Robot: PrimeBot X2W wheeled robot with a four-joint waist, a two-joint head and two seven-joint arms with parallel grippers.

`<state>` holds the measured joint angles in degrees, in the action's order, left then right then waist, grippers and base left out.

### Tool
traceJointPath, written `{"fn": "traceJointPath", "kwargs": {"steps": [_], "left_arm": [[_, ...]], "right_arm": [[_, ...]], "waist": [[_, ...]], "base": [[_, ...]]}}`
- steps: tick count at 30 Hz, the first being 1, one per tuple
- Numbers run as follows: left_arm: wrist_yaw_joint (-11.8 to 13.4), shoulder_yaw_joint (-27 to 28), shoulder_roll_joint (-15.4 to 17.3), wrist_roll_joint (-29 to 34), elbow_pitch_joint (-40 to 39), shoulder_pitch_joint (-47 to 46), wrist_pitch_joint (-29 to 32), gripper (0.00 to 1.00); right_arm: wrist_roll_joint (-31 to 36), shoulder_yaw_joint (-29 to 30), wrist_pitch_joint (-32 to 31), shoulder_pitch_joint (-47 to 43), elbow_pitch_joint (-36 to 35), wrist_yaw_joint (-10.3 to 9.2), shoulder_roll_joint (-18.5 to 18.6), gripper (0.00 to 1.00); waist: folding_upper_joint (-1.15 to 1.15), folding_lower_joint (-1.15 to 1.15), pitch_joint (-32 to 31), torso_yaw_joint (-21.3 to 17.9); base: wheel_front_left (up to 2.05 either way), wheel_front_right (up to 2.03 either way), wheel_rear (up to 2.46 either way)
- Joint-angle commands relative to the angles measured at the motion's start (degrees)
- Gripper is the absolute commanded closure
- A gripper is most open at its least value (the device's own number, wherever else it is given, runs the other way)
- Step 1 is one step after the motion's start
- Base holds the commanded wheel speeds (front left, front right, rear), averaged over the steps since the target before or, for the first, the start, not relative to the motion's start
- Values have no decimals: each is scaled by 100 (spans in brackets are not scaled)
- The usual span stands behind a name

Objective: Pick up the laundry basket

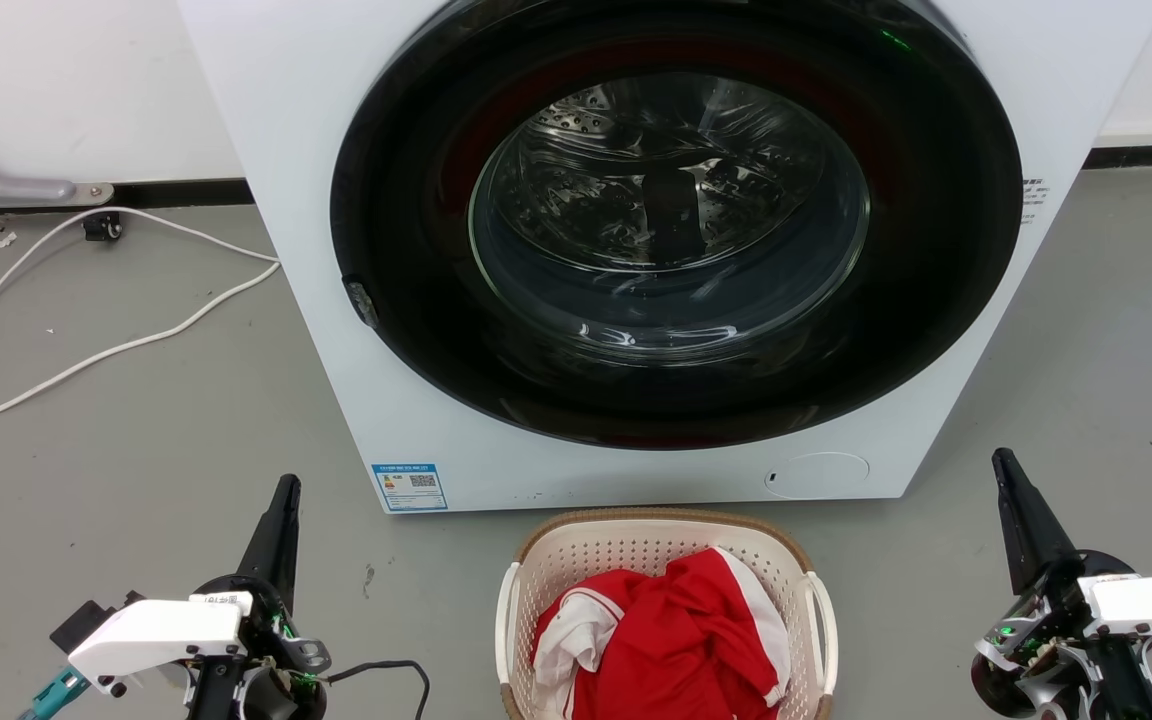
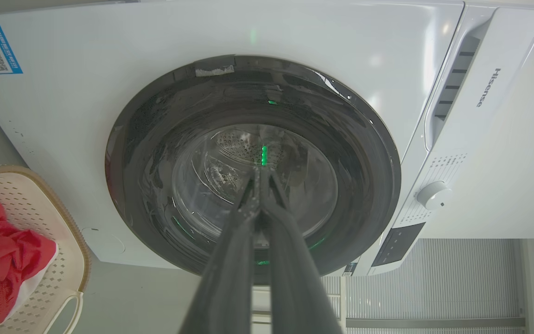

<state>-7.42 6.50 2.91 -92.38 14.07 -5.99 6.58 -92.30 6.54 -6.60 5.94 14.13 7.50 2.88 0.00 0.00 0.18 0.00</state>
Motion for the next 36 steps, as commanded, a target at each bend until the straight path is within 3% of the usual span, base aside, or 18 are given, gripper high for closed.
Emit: {"fn": "traceJointPath", "kwargs": {"steps": [1,19,20,30,36], "left_arm": [[-23,13,-7,-7,2,-50,13,100],[-23,13,-6,-7,1,-50,13,100],[-23,13,-6,-7,1,-50,12,0],[2,-24,-17,208,21,124,-173,0],[3,22,-15,806,-123,121,-342,0]], "right_arm": [[-23,1,-7,57,-21,-2,-1,100],[-23,1,-7,57,-21,-2,-1,100],[-23,1,-7,57,-21,-2,-1,0],[237,-6,173,-130,71,-1,-6,0],[962,-13,342,-150,-160,-1,-5,0]], "waist": [[0,0,0,0],[0,0,0,0],[0,0,0,0],[0,0,6,1],[0,0,16,2]], "base": [[0,0,0],[0,0,0],[0,0,0],[0,0,0],[0,0,0]]}}
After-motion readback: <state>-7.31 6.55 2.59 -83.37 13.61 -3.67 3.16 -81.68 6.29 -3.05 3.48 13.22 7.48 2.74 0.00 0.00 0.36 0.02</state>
